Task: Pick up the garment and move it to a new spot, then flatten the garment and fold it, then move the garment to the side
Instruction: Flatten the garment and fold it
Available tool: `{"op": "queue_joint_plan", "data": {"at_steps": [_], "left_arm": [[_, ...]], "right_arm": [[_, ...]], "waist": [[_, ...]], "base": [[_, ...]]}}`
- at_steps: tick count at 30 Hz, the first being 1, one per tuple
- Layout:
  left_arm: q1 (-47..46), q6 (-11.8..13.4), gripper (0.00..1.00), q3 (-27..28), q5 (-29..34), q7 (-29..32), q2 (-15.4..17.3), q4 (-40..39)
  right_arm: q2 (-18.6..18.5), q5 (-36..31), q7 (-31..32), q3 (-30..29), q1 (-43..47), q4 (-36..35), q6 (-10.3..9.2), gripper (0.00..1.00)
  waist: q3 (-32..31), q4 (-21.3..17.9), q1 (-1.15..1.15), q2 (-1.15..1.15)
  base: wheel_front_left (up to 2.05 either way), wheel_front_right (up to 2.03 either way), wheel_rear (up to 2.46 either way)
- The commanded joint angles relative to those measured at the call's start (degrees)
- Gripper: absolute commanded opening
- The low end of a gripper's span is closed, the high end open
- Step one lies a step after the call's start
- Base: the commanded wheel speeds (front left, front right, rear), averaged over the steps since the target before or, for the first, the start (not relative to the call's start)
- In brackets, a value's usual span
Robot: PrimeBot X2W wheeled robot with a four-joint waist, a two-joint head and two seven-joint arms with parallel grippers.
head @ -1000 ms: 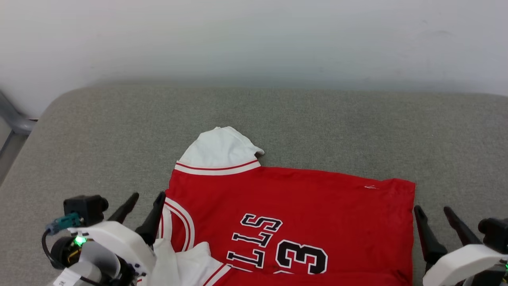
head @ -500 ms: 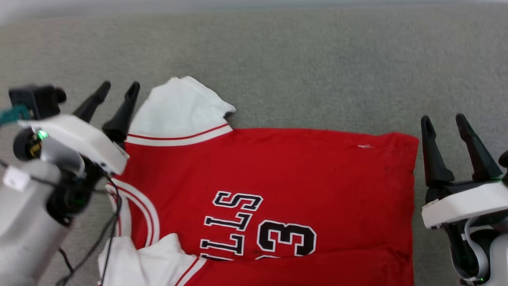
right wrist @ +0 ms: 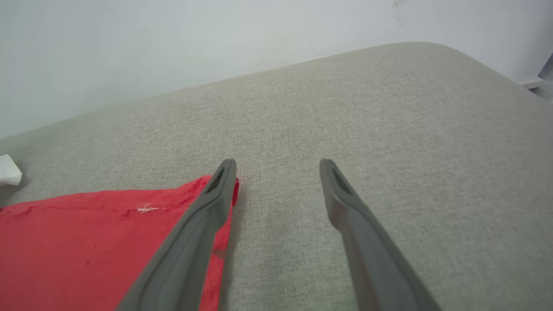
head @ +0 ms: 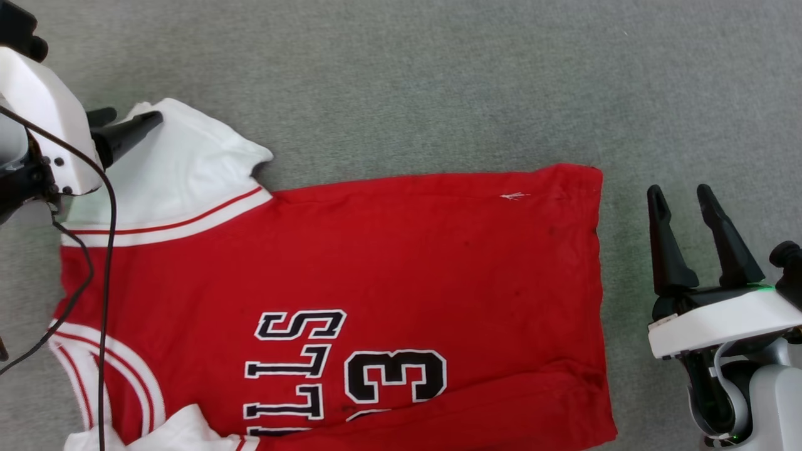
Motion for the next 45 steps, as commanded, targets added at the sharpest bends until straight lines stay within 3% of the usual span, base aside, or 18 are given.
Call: {"op": "queue_joint_plan", "data": {"at_steps": [1, 7, 8, 9, 10, 18, 31, 32, 33, 37, 45], "left_arm": [[-0.5, -0.2, 1.00, -0.4, -0.4, 1.0, -0.2, 0.9], [0.9, 0.8, 0.96, -4.1, -2.3, 10.4, -2.0, 6.0], [1.4, 1.1, 0.52, -4.7, -2.7, 11.8, -2.4, 6.5], [1.7, 1.1, 0.34, -5.2, -2.7, 12.5, -2.9, 6.8], [1.8, 0.9, 0.00, -5.3, -2.6, 12.4, -3.3, 7.2], [-2.2, -0.5, 0.00, -3.1, -1.1, 4.5, -6.2, 9.2], [-6.7, -1.5, 0.00, -2.6, 0.7, -1.2, -9.3, 6.5], [-6.6, -1.5, 0.00, -2.6, 0.7, -1.8, -9.3, 6.4], [-6.5, -1.6, 0.00, -2.7, 0.9, -2.1, -9.3, 6.3], [-5.9, -1.7, 0.00, -2.4, 0.8, -4.5, -9.6, 6.6], [-5.5, -1.8, 0.00, -1.6, 1.9, -10.3, -9.7, 8.2]], "right_arm": [[0.1, 0.2, -0.6, 0.2, -0.7, 0.2, -0.02, 1.00], [0.1, 1.2, -1.4, 0.1, -1.2, 1.6, -0.02, 1.00], [0.1, 1.3, -1.0, 0.0, -1.2, 1.7, -0.02, 1.00], [0.1, 2.0, -0.9, 0.2, -1.3, 1.9, -0.02, 1.00], [0.1, 2.5, -0.4, 0.5, -1.5, 2.0, -0.02, 1.00], [0.1, 3.2, 17.2, 2.6, -8.8, 7.9, -0.02, 1.00], [-5.5, 0.2, 52.9, 6.6, -20.3, 16.5, -0.02, 1.00], [-5.6, 0.0, 54.8, 6.6, -20.4, 17.3, -0.02, 0.32], [-5.5, -0.2, 56.4, 6.3, -20.4, 17.9, -0.02, 0.00], [-5.3, -1.0, 58.6, 4.7, -21.6, 17.4, -0.02, 0.00], [-5.8, -2.0, 52.0, 1.2, -24.7, 12.4, -0.03, 0.00]], "waist": [[1.1, -1.1, -0.01, 0.00], [2.2, -2.2, -0.01, 0.00], [2.3, -2.2, -0.01, 0.00], [2.4, -2.2, -0.01, 0.00], [2.4, -2.2, -0.01, 0.00], [-0.3, 0.3, -0.01, 0.00], [-0.9, 6.9, -0.01, 0.00], [-0.9, 7.2, -0.01, 0.00], [-0.9, 7.5, -0.01, 0.00], [-1.4, 8.4, -0.01, 0.00], [-4.4, 9.7, -0.01, 0.00]], "base": [[0.00, 0.00, 0.00], [0.00, 0.00, 0.00], [0.00, 0.00, 0.00], [0.00, 0.00, 0.00], [0.00, 0.00, 0.00], [0.00, 0.00, 0.00], [0.00, 0.00, 0.00], [0.00, 0.00, 0.00], [0.00, 0.00, 0.00], [0.00, 0.00, 0.00], [0.00, 0.00, 0.00]]}}
